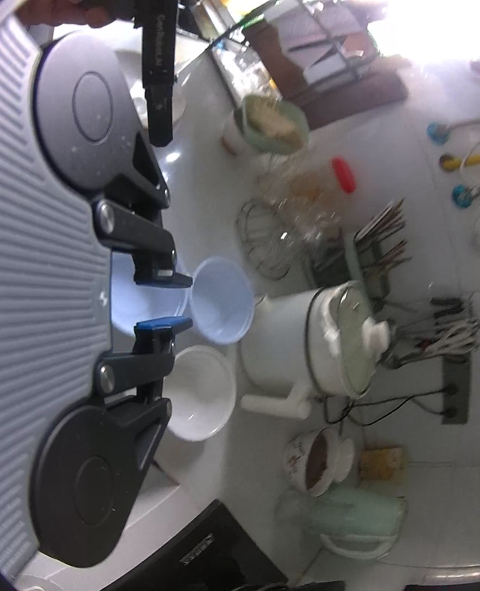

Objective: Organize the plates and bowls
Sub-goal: 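Move both grippers toward the light blue plastic bowls, then close both grippers on the rim of one light blue plastic bowl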

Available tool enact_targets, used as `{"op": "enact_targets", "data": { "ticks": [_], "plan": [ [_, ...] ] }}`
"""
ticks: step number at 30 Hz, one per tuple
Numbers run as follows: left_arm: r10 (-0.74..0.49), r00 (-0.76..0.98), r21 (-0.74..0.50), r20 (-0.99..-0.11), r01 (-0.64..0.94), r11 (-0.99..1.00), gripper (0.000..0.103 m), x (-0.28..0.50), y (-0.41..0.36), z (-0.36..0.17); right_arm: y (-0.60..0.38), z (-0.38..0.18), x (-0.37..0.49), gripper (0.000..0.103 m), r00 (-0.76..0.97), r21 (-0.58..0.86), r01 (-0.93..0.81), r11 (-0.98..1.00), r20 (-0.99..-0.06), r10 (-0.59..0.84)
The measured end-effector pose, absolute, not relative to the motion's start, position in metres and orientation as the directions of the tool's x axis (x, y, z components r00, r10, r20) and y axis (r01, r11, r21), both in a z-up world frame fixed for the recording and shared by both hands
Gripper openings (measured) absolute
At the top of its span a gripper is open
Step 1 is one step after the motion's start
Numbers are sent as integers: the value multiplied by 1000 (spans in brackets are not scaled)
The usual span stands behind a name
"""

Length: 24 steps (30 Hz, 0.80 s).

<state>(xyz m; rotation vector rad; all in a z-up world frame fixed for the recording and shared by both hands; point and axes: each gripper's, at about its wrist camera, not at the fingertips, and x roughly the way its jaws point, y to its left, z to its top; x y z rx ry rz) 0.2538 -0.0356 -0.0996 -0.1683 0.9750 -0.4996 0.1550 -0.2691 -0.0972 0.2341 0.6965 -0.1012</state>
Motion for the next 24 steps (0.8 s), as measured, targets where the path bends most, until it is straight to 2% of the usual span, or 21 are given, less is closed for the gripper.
{"op": "enact_targets", "data": {
  "ticks": [3,5,6,17,19,21,24],
  "plan": [
    [-469,436,-352,-768,324,878,66,262,-52,-116,-284,-111,162,27,742,204,170,964,-670,11],
    [-467,421,-350,-777,327,878,66,268,-64,-125,-291,-118,163,41,738,226,173,959,-674,25],
    [-468,416,-349,-780,332,877,66,270,-68,-128,-294,-121,164,43,738,237,172,956,-674,34],
    [-469,384,-361,-795,321,876,64,286,-94,-158,-298,-165,185,43,709,301,157,941,-698,105],
    [-465,375,-365,-802,307,879,60,290,-95,-165,-295,-171,189,42,704,287,158,945,-704,96],
    [-468,367,-372,-804,303,877,50,293,-95,-170,-293,-176,193,42,705,263,163,951,-705,74],
    [-459,381,-357,-803,310,881,46,294,-95,-171,-294,-183,200,42,698,261,175,949,-713,67]
  ]
}}
